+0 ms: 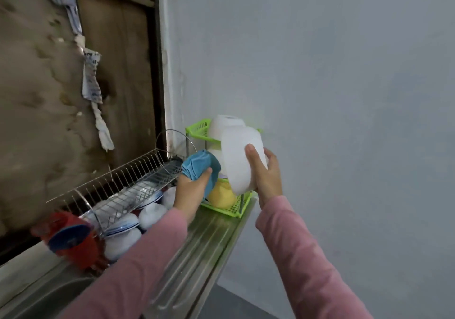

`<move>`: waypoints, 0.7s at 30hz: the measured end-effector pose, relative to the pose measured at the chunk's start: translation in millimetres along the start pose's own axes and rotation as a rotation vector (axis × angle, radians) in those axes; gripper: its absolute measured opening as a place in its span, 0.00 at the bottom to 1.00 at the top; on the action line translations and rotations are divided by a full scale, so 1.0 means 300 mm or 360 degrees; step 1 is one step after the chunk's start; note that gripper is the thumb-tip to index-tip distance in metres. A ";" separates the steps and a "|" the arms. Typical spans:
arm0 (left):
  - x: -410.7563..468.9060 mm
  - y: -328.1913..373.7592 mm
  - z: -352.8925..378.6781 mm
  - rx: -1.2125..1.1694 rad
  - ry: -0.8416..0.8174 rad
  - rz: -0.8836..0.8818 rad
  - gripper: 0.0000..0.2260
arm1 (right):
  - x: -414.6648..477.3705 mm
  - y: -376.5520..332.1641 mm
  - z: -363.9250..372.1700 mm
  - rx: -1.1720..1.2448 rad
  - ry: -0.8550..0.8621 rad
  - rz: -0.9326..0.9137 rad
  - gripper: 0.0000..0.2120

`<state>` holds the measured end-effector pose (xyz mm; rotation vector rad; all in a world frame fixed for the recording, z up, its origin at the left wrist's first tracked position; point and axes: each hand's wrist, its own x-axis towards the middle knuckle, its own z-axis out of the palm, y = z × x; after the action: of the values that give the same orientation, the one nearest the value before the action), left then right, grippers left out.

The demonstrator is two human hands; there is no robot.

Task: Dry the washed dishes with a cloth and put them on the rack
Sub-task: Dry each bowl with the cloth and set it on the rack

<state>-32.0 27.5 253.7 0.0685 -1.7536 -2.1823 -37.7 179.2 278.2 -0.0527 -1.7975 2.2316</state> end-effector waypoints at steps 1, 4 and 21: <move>0.055 0.008 0.019 0.0010 0.0016 0.0016 0.10 | 0.053 -0.016 0.019 -0.0024 0.0017 -0.0029 0.47; 0.185 0.018 0.071 0.0031 0.0039 0.0055 0.10 | 0.209 -0.045 0.051 -0.0120 0.0038 -0.0106 0.51; 0.623 -0.055 0.282 0.0049 0.0624 0.0297 0.08 | 0.942 0.018 0.136 -0.0660 -0.0243 -0.0260 0.49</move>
<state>-232.6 55.9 290.2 0.3058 -1.5068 -1.8594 -318.5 205.7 322.6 0.1802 -2.2303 1.7649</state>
